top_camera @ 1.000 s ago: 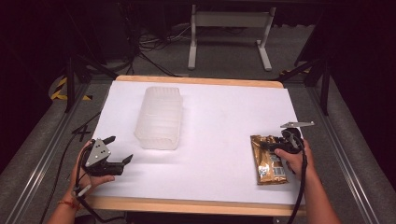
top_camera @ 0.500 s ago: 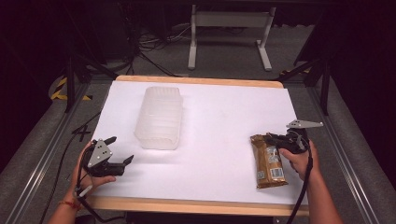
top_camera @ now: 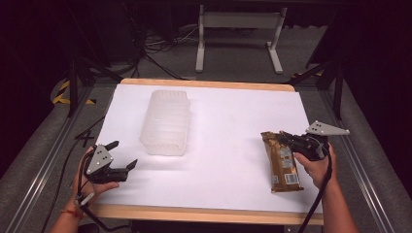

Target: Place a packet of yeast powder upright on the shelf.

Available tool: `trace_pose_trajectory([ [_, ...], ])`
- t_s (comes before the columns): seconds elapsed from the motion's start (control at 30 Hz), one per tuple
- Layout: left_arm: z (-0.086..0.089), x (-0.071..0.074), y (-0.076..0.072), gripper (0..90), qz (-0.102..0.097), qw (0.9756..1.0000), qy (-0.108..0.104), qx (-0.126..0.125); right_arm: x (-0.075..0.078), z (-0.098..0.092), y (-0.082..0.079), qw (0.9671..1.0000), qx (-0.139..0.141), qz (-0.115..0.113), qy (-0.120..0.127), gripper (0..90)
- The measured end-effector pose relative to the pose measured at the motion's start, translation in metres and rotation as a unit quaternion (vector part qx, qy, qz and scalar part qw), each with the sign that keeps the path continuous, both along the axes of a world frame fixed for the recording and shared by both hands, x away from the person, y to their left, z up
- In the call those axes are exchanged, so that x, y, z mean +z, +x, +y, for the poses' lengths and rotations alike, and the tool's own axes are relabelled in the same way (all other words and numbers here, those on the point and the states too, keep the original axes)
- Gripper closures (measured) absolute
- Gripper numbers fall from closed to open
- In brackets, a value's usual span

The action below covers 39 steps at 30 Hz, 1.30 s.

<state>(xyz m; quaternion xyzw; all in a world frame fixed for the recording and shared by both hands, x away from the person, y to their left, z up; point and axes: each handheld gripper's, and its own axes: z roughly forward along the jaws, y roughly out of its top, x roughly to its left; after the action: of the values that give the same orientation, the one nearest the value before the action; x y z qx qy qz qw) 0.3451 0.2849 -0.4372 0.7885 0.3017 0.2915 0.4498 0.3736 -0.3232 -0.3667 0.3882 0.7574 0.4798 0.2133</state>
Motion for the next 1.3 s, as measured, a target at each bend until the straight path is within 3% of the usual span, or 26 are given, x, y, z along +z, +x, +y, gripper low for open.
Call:
trace_pose_trajectory([
  [0.33,0.0,-0.002,0.001,11.2,0.01,0.9999,0.007,-0.005,0.009,0.016,-0.004,0.9993,0.032,-0.02,-0.008,82.2],
  [0.77,-0.002,-0.003,-0.002,10.9,0.016,0.9998,0.011,-0.009,0.022,0.028,-0.004,0.9982,0.047,-0.036,-0.011,83.1],
  [0.9,-0.003,-0.003,-0.002,11.0,0.016,0.9997,0.013,-0.011,0.027,0.038,0.0,0.9977,0.049,-0.039,-0.028,83.3],
  [1.3,-0.002,-0.003,-0.002,10.9,0.017,0.9998,0.008,-0.01,0.038,0.072,0.012,0.9946,0.086,-0.04,-0.044,83.2],
])
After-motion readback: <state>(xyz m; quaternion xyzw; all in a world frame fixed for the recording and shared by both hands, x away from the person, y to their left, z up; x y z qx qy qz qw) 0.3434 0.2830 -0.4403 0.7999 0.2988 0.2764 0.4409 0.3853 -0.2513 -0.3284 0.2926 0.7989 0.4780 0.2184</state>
